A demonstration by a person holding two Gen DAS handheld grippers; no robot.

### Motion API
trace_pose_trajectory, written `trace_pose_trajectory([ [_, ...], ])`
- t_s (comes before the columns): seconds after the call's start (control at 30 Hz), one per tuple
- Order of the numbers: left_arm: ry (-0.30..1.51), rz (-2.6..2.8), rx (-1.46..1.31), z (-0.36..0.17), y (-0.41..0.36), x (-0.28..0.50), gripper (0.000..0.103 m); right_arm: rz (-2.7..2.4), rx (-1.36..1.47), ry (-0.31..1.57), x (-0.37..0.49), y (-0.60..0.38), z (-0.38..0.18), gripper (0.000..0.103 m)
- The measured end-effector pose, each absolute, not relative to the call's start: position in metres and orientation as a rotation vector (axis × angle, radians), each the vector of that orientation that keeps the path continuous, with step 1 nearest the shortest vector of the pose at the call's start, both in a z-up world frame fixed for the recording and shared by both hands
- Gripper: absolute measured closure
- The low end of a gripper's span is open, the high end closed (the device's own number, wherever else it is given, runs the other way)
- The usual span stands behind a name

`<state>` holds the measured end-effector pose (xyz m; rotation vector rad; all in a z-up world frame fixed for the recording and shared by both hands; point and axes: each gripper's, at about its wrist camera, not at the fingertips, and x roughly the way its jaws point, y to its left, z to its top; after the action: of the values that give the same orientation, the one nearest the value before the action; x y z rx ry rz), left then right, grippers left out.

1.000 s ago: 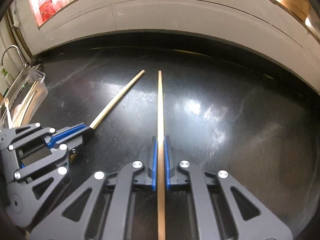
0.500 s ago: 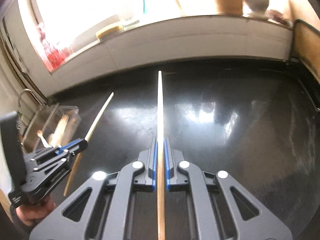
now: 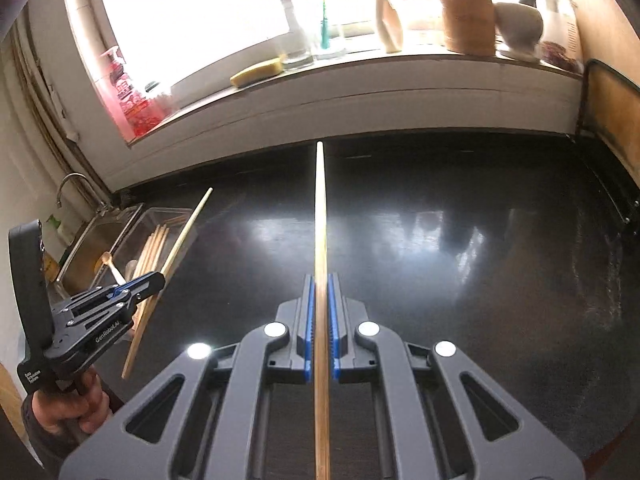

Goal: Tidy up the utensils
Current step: 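Carry both chopsticks into the clear tray and open both tools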

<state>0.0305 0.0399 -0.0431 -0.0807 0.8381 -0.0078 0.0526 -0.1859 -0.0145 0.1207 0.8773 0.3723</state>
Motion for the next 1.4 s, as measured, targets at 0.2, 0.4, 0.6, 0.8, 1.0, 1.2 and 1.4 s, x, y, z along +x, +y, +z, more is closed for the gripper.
trace_pose_trajectory([
  [0.2,0.830,0.052,-0.116,-0.037,0.085,0.018,0.097,0.474,0.085,0.883,0.061,-0.131,-0.006,0.096],
  [0.4,0.808,0.154,-0.154,-0.029,0.139,0.004,0.097,0.582,0.027,0.876,0.069,-0.064,0.001,0.096],
  [0.6,0.788,0.253,-0.189,-0.023,0.192,-0.012,0.097,0.704,-0.018,0.886,0.077,0.011,0.005,0.096],
  [0.8,0.779,0.331,-0.214,-0.020,0.234,-0.022,0.097,0.785,-0.043,0.883,0.076,0.074,0.008,0.096],
  [1.0,0.787,0.338,-0.245,-0.026,0.257,-0.017,0.097,0.825,-0.034,0.908,0.078,0.116,0.002,0.096],
  [1.2,0.804,0.302,-0.290,-0.037,0.265,-0.001,0.097,0.824,0.028,0.972,0.091,0.133,-0.012,0.096],
  [1.4,0.829,0.288,-0.303,-0.049,0.267,0.012,0.097,0.815,0.090,1.048,0.108,0.136,-0.029,0.096],
])
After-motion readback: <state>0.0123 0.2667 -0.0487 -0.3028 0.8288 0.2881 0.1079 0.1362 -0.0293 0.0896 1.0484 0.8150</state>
